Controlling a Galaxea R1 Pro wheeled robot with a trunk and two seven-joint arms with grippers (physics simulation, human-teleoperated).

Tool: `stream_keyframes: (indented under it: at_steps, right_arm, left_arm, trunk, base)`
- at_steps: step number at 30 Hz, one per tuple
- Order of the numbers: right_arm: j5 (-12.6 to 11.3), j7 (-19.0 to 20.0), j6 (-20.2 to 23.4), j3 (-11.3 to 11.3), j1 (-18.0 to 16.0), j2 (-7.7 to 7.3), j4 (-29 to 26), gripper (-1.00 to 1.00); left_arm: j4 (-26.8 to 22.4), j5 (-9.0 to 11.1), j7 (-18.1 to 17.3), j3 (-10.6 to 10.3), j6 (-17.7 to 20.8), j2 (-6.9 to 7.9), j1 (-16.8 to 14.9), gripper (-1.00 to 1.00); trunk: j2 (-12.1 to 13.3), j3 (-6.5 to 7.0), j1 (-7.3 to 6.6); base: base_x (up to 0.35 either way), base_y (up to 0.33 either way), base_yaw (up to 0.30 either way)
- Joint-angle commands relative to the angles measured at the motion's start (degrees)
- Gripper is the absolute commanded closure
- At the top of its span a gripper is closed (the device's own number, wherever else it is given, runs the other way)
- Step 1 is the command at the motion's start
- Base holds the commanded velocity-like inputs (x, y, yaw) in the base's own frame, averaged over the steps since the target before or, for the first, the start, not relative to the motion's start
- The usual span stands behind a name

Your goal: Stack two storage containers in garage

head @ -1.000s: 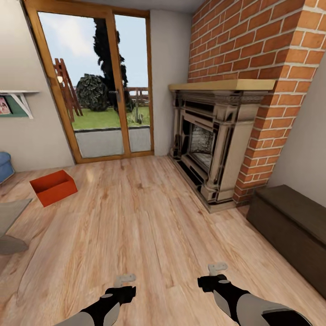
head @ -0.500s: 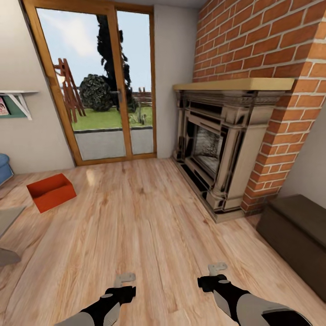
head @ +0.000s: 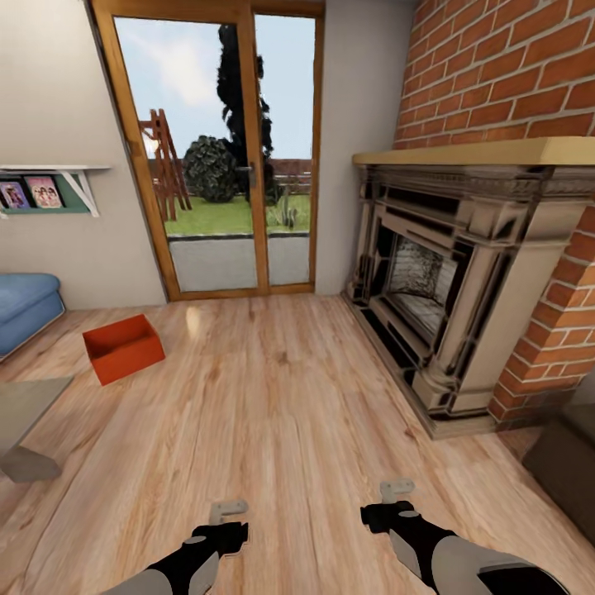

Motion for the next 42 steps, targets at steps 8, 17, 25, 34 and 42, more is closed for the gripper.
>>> stream_keyframes:
  at_steps: [8,17,25,34,42]
  right_arm:
    - [0.1,-0.2,-0.2,0.4,-0.1,0.02,0.1,-1.0]
    - [0.1,-0.2,-0.2,0.4,-0.1,0.02,0.1,-1.0]
    - [0.1,-0.2,-0.2,0.4,-0.1,0.02,0.1,-1.0]
    - [0.1,-0.2,-0.2,0.4,-0.1,0.02,0.1,-1.0]
    - [0.1,-0.3,-0.2,0.4,-0.1,0.02,0.1,-1.0]
  left_arm:
    - [0.1,0.1,0.1,0.3,-0.2,-0.03,-0.1,-1.0]
    - [0.1,0.1,0.1,0.3,-0.2,-0.03,0.0,-1.0]
    - [0.1,0.1,0.1,0.3,-0.2,-0.03,-0.1,-1.0]
    - [0.1,0.1,0.1,0.3,-0.2,-0.03,0.0,-1.0]
    - [0.1,0.1,0.1,0.3,-0.4,-0.03,-0.1,-1.0]
  trunk:
    - [0.0,-0.05,0.03]
    - [0.0,-0.05,0.03]
    - [0.0,-0.05,0.03]
    - [0.0,-0.05,0.03]
    - [0.0,-0.05,0.03]
  base:
    - [0.345,0.0,0.246]
    - [0.345,0.0,0.033]
    - [0.345,0.0,0.11]
    - [0.345,0.0,0.263]
    - [0.164,0.0,0.287]
